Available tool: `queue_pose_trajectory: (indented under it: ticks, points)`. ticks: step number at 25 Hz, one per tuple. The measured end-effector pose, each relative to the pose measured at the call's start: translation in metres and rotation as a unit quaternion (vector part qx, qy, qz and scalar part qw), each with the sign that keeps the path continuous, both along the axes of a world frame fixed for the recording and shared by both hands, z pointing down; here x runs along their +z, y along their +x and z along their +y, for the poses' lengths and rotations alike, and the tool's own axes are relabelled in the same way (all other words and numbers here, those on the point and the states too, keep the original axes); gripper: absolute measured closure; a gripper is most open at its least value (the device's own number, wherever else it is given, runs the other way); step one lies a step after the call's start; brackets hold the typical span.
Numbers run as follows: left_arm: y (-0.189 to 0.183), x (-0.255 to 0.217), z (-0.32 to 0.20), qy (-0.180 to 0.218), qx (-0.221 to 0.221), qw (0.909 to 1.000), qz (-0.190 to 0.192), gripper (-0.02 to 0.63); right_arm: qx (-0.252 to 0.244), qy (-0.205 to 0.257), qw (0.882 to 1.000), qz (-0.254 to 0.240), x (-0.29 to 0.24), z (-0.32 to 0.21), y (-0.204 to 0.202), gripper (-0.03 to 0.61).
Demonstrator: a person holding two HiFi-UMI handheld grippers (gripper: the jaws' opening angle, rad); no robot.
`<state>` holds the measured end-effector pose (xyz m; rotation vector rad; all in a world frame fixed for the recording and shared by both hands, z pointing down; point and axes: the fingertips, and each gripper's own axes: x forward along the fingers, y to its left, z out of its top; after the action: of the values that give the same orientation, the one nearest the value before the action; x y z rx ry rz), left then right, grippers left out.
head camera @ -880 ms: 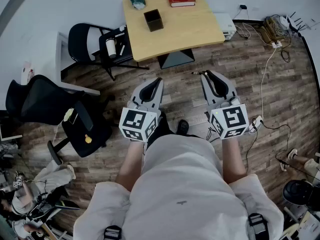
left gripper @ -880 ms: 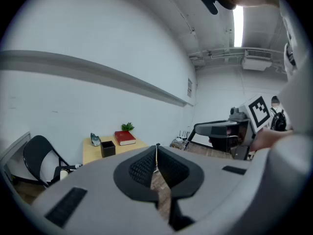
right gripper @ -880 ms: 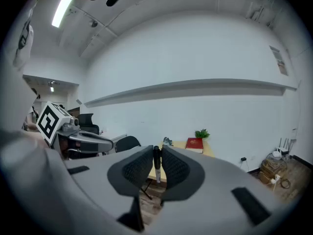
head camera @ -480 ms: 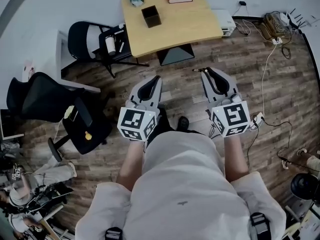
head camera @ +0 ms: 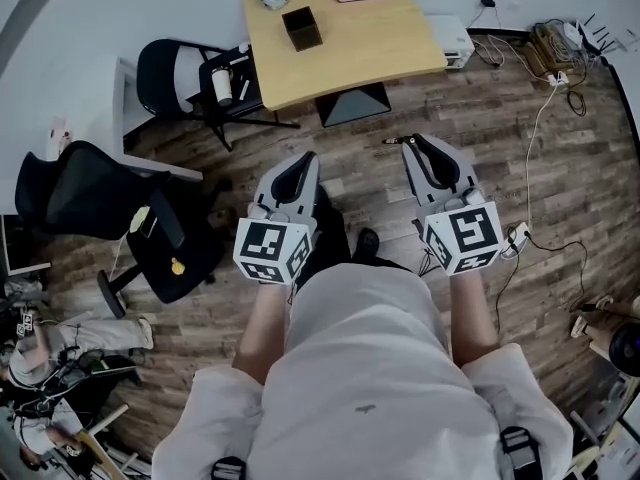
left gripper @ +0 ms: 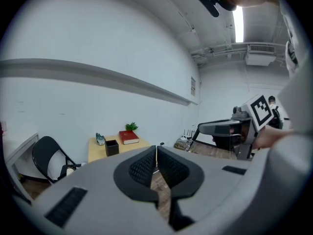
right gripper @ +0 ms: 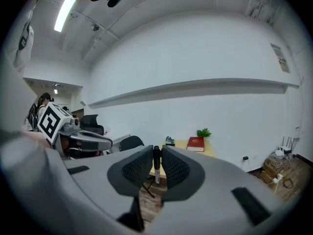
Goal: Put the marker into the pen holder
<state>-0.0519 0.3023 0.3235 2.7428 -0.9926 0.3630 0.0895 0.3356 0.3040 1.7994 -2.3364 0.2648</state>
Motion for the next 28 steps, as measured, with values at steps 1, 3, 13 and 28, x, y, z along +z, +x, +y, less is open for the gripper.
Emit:
queue_pose_trajectory:
  ticks: [1, 3, 13, 28]
  points:
    - [0.0, 0.001, -0.001, -0.001, -0.001, 1.0, -0.001, 0.604, 0.001, -0.002, 1.0, -0.001, 0.001, -0.001, 0.001, 0.523]
    - [-0.001, 0.004, -0.003, -0.005, -0.001, 1.0, -0.002, 0.604, 0.003, -0.007, 1.0, -0.001, 0.005, -0.003, 0.001, 0.522]
    - [0.0, 0.015, -0.039, -0.018, 0.005, 0.9998, 0.004, 0.604, 0.01, -0.014, 1.0, 0.011, 0.007, -0.035, 0.003, 0.522]
    - [0.004, 0.023, -0.144, -0.03, 0.027, 0.9991, 0.009, 0.604, 0.029, -0.031, 0.999, 0.021, 0.007, -0.134, 0.005, 0.522]
